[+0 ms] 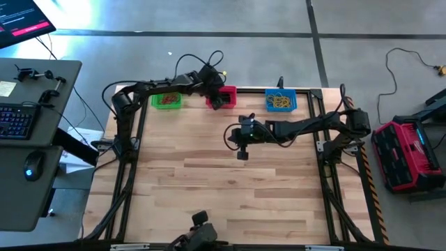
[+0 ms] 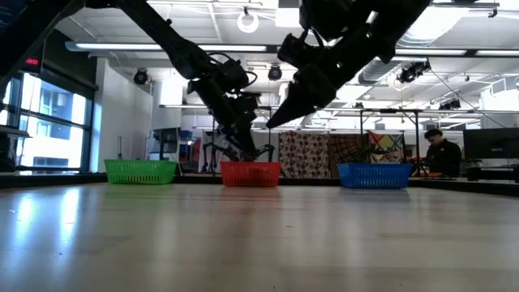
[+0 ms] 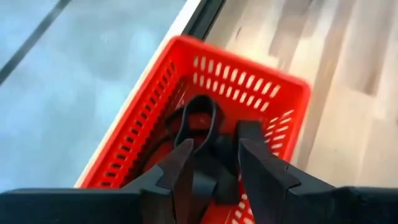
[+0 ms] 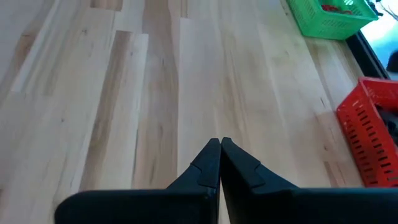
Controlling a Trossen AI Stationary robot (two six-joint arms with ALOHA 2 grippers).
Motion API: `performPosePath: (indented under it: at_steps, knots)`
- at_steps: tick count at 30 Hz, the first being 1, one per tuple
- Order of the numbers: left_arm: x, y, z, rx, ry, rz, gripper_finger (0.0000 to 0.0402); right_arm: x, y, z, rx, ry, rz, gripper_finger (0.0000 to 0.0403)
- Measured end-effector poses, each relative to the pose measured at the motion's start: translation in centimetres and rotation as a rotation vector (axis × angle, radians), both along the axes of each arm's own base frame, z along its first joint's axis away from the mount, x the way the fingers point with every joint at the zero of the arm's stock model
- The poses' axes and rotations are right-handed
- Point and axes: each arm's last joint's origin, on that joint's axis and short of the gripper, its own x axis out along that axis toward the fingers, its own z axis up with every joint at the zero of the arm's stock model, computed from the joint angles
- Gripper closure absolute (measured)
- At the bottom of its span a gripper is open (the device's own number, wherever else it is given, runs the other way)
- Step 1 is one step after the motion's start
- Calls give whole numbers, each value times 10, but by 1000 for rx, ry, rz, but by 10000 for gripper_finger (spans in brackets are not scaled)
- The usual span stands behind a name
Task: Sort rubber bands into baskets
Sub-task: Return to Home Position
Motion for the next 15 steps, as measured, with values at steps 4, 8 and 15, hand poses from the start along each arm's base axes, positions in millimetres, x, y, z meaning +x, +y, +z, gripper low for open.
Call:
performPosePath:
  at_steps: [4, 8, 15]
  knots:
    - [-4, -6, -7, 5, 2, -35, 282, -5, -3, -9, 11, -15, -16, 403]
    - [-5, -6, -9, 16, 17, -48, 285, -10, -3, -16, 31, -33, -16, 403]
    - [-7, -17, 1, 43, -207, -151, 349, -25, -3, -18, 28, -73, -16, 403]
